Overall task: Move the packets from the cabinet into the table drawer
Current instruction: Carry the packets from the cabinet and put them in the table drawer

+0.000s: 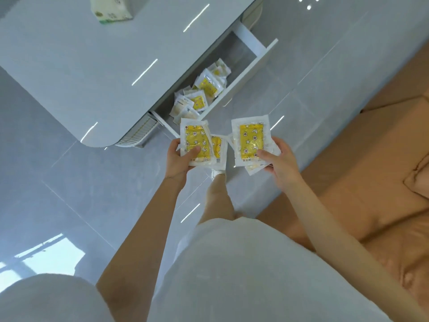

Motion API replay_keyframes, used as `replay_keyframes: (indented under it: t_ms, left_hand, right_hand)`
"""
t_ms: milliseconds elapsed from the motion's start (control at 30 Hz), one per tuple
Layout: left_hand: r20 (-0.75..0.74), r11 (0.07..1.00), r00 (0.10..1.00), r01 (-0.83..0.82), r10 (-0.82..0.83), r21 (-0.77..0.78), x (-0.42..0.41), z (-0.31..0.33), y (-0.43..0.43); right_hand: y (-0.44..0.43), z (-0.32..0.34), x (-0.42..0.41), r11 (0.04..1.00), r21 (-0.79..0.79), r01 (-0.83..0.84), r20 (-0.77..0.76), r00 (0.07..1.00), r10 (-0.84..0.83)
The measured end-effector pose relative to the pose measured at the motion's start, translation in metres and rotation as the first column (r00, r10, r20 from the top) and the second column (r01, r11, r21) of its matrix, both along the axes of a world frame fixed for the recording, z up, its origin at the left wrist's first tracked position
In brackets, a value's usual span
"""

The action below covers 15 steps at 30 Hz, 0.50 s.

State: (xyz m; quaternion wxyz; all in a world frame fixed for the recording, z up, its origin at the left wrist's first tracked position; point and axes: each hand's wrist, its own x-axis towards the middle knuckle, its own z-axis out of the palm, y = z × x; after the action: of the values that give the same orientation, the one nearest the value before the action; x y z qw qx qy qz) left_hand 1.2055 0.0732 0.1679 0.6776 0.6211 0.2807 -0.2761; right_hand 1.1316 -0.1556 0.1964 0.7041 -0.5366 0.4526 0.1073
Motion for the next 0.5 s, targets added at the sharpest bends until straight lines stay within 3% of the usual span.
replay_keyframes:
  t_ms: [300,500]
  left_hand:
    - [-0.093,0.983,0.979,-0.174,0.179,0.060,0.124,-0.018,-0.021]
    - [-0.166,0.968,0.954,-0.250,0.248,0.005,0.147,-0.043,-0.032]
  right_hand:
    - [-0.047,-0.012,0.179,0.979,0.031,-0.201,-0.010,0.980,0.201]
    - [-0.067,-0.040,0.232,0.960,0.016,-0.280,-0.052,0.958,0.281]
